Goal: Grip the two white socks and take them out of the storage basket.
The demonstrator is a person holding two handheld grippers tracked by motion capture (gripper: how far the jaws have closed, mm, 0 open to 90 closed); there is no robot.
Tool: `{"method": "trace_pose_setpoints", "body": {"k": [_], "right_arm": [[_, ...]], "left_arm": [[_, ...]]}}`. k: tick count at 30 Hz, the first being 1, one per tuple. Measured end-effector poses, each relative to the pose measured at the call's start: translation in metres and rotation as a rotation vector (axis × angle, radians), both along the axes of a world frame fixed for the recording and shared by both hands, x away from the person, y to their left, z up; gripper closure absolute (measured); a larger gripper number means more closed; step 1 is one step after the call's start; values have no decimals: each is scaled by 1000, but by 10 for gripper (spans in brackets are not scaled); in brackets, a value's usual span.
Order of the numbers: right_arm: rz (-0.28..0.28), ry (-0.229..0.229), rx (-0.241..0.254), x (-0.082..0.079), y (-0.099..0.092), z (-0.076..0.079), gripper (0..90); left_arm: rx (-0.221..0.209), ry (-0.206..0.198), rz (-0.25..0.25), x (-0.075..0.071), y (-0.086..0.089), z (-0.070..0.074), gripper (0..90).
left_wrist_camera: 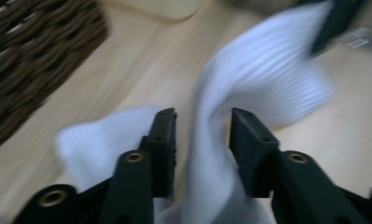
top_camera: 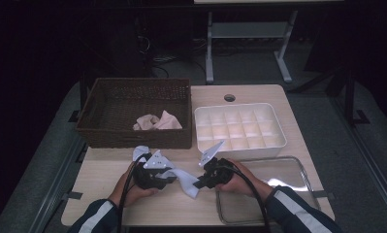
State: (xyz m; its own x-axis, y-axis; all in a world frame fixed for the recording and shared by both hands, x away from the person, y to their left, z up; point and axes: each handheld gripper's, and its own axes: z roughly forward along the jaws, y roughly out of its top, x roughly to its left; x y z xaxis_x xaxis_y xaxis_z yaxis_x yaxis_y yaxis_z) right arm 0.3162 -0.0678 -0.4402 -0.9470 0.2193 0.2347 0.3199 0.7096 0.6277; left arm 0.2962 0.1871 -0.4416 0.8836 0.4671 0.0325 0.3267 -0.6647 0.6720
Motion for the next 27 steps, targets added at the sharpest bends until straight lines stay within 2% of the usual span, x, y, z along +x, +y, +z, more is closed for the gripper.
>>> {"method": "trace_pose_setpoints", "body": {"k": [1,2,4,5,7,8,9,11,13,15,16,18,20,22,24,25,26,27], "right_arm": [[0,0,0,0,0,0,833],[-15,74,4,4,-6,2,832],[-26,81,3,5,-8,2,828],[-58,75,-9,7,-9,2,826],[-67,74,-26,8,-10,1,817],[-88,60,-41,9,-10,1,769],[-136,-3,-92,7,-8,0,758],[-144,-19,-96,7,-8,0,784],[-182,-48,-88,8,-8,0,811],[-187,-64,-90,8,-7,1,777],[-208,-111,-91,5,-6,3,772],[-184,-152,-64,1,-4,7,811],[-180,-162,-49,-3,-2,10,828],[-131,-173,0,-9,2,13,850],[-86,-217,-19,-13,16,5,847],[-94,-213,-30,-14,20,3,841],[-75,-223,-49,-14,24,-1,829],[-68,-229,-58,-14,28,-5,827]], "left_arm": [[2,1,10,2,3,-2,577],[25,-9,25,3,10,-5,487],[18,1,26,4,14,-5,473],[7,11,25,3,17,-5,463],[20,-5,13,1,22,-3,435],[40,-20,28,0,25,-2,435],[31,-18,40,0,28,-2,410],[6,3,42,-1,37,0,408],[-13,14,48,-2,41,-1,396],[-11,18,46,-2,41,-2,394],[-9,15,32,-3,38,-3,423],[7,12,28,-3,32,-5,431],[10,19,18,-2,30,-6,454],[7,24,15,-2,27,-8,453],[3,40,-7,-4,23,-10,440],[21,36,-19,-5,20,-11,420],[25,36,-22,-6,20,-10,380],[23,32,-9,-7,23,-9,342]]}}
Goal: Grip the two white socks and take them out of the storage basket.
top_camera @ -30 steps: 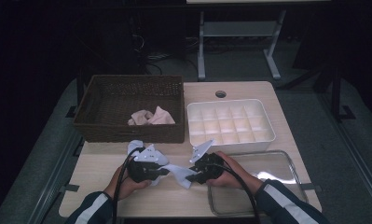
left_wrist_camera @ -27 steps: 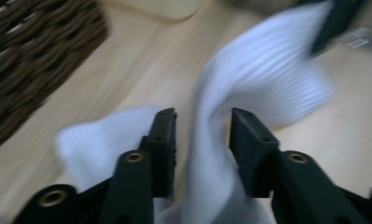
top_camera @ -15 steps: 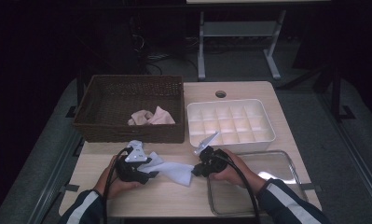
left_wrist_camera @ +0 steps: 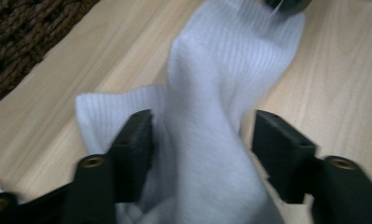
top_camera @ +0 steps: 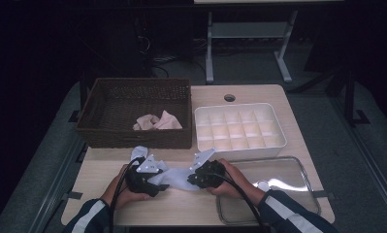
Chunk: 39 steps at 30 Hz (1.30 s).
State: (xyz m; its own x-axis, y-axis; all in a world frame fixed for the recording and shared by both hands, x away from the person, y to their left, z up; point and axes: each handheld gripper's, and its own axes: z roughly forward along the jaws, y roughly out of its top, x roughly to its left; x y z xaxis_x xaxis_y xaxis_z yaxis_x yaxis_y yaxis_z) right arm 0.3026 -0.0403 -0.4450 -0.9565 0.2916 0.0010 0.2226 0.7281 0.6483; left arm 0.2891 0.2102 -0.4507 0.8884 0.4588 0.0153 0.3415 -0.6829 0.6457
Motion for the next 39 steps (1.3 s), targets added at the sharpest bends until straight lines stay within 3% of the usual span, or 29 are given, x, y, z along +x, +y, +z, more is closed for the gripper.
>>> {"method": "trace_pose_setpoints", "body": {"k": [2,4,9,10,13,17,19,20,21,22,25,26,28,30,33,34,35,36,38,39], "right_arm": [[-6,17,-43,0,4,-8,824],[7,31,-51,0,2,-11,823],[34,49,-98,-1,-8,-7,817],[39,55,-124,-1,-12,-6,814],[47,53,-142,-1,-15,-4,804],[60,33,-172,-3,-18,-1,773],[41,12,-159,-2,-19,2,781],[34,9,-146,-2,-19,3,784],[13,-20,-131,-3,-19,4,798],[13,-20,-131,-3,-19,4,798],[-24,-44,-100,-3,-18,6,795],[-37,-60,-77,-4,-15,6,790],[-39,-78,-78,-4,-15,6,790],[-35,-79,-48,-6,-12,7,777],[-42,-90,0,-9,-5,8,768],[-31,-91,7,-9,-2,7,767],[-26,-67,25,-9,3,4,768],[-19,-52,21,-9,6,1,764],[-4,-59,10,-8,8,-3,761],[-8,-28,6,-9,8,-5,755]], "left_arm": [[-5,-12,22,0,9,4,303],[-58,-15,58,-1,21,10,280],[-105,-43,131,-2,43,19,289],[-95,-49,167,-1,50,19,318],[-62,-47,205,2,57,16,341],[-62,-5,214,6,69,10,363],[-57,-11,233,7,72,9,371],[-74,-37,249,6,74,12,380],[-139,-75,285,5,78,18,387],[-139,-75,285,5,78,18,362],[-233,-116,367,6,87,25,315],[-259,-122,365,6,91,27,329],[-258,-110,354,6,91,27,333],[-253,-68,292,6,88,24,381],[-160,-44,190,3,74,17,433],[-147,-32,165,2,69,15,438],[-125,-15,126,1,62,11,469],[-94,-12,107,0,58,9,477],[-73,-4,85,-1,56,7,489],[-62,1,77,-2,55,6,509]]}}
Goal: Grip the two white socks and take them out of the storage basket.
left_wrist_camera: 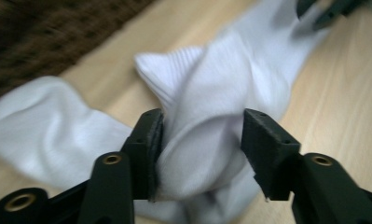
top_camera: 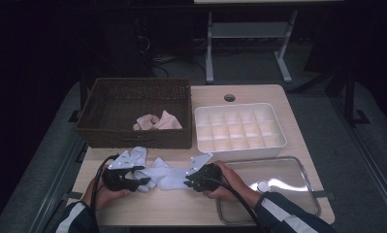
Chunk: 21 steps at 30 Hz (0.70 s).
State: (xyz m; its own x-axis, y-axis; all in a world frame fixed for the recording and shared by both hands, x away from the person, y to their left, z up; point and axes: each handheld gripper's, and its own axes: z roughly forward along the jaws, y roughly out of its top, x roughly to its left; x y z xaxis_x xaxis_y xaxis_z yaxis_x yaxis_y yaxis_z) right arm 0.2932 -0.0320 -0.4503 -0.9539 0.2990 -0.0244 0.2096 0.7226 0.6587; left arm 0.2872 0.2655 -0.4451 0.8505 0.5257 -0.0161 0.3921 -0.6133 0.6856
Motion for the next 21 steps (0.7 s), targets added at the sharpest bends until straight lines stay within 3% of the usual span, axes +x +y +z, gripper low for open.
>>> {"method": "trace_pose_setpoints", "body": {"k": [2,4,5,6,8,9,10,12,14,15,16,18,20,21], "right_arm": [[27,-3,-42,1,-1,-5,745],[32,11,-52,1,-3,-7,749],[38,22,-55,3,-5,-7,749],[33,27,-60,3,-7,-6,751],[39,46,-65,5,-13,-6,758],[48,53,-77,7,-18,-5,759],[48,53,-77,7,-18,-5,759],[58,47,-82,7,-20,-5,759],[83,44,-114,7,-21,-3,759],[88,47,-122,7,-21,-2,758],[99,55,-136,7,-21,-1,755],[110,48,-158,7,-21,0,753],[117,31,-172,5,-21,2,753],[117,30,-171,5,-21,2,753]], "left_arm": [[36,6,-27,-3,-2,-2,531],[55,-1,-8,-2,-2,-3,450],[59,-1,4,-1,-1,-3,450],[40,4,24,0,2,-2,394],[-24,2,45,1,11,3,373],[-97,-8,86,1,17,8,340],[-143,-14,117,1,23,12,340],[-177,-52,168,0,33,18,340],[-180,-83,238,3,39,19,352],[-156,-89,266,6,40,17,362],[-130,-76,268,10,39,14,386],[-125,-58,248,12,39,11,409],[-65,-44,238,19,35,4,419],[-49,-16,213,22,32,-1,429]]}}
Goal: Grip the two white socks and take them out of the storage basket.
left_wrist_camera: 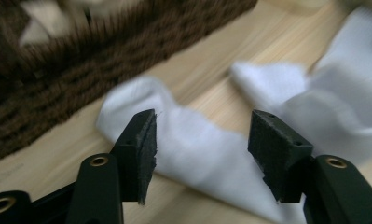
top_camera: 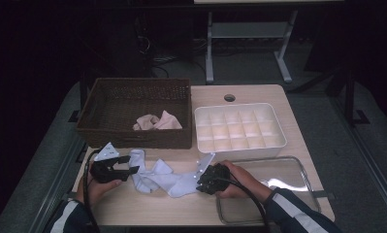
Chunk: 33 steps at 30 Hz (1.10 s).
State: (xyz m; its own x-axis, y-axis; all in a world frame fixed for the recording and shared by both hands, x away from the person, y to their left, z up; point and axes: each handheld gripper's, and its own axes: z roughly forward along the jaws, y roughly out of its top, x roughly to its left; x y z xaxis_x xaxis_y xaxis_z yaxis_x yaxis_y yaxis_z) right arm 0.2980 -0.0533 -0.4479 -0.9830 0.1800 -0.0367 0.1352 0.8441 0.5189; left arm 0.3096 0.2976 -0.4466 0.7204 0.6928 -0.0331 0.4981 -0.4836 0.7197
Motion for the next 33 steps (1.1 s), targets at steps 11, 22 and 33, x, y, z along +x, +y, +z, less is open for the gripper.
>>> {"method": "trace_pose_setpoints", "body": {"k": [11,22,33], "right_arm": [[-91,-85,229,-7,25,5,777],[23,-34,166,-15,28,-14,768],[76,-4,134,-17,13,-11,768]], "left_arm": [[113,10,1,3,-9,-13,435],[112,-23,181,13,9,-13,417],[-124,-12,-80,-24,-26,28,385]]}}
